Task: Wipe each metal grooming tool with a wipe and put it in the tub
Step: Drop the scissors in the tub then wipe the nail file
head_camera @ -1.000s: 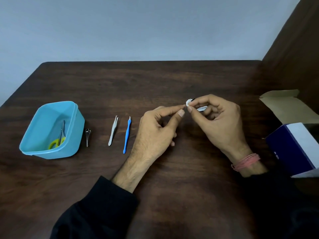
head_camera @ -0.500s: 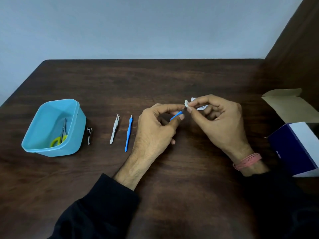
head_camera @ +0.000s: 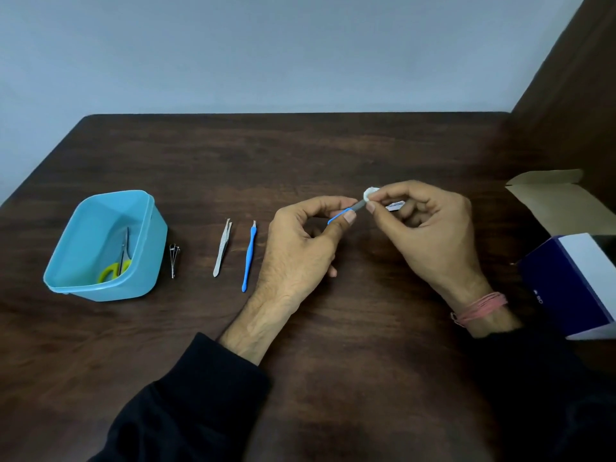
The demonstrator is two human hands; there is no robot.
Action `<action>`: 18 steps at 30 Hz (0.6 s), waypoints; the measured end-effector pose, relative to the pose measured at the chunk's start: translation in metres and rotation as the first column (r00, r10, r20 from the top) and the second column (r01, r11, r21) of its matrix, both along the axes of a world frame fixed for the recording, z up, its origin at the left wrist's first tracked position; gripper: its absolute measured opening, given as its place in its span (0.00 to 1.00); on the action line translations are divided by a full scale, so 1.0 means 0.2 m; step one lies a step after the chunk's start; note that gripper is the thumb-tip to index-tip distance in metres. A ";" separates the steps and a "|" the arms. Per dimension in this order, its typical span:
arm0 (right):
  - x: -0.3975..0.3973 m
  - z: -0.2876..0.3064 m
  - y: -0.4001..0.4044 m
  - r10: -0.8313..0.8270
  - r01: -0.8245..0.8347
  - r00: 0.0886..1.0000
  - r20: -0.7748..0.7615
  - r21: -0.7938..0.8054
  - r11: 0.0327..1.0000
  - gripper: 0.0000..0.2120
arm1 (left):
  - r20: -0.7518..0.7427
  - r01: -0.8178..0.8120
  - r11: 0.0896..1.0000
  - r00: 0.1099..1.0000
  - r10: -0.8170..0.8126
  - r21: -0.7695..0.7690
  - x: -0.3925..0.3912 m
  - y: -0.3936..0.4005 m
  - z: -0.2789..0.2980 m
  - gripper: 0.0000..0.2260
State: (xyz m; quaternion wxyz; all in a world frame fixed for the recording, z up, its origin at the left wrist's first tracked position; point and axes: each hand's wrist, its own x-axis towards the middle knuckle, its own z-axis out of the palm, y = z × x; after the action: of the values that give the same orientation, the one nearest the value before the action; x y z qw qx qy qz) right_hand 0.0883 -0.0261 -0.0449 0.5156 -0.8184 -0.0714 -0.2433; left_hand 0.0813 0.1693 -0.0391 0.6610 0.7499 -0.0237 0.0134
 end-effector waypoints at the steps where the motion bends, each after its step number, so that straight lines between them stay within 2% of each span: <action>1: 0.00 0.00 0.00 0.000 0.000 1.000 0.002 -0.008 1.000 0.02 | 0.000 0.002 1.000 1.000 -0.002 0.001 0.00 0.00 0.00 0.07; 12: 0.03 -0.01 -0.03 -0.117 0.119 0.993 -0.034 0.041 0.992 0.03 | -0.017 -0.003 1.000 1.000 0.004 0.021 0.00 0.00 0.01 0.06; 18: 0.00 -0.01 0.01 -0.085 0.086 0.996 0.003 -0.018 0.996 0.03 | 0.005 -0.001 0.999 1.000 0.001 0.043 0.00 0.00 0.00 0.06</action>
State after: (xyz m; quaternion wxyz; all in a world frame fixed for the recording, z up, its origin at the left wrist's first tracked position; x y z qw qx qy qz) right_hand 0.0889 -0.0245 -0.0465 0.4974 -0.8249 -0.0391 -0.2656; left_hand 0.0818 0.1688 -0.0393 0.6447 0.7639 -0.0253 0.0150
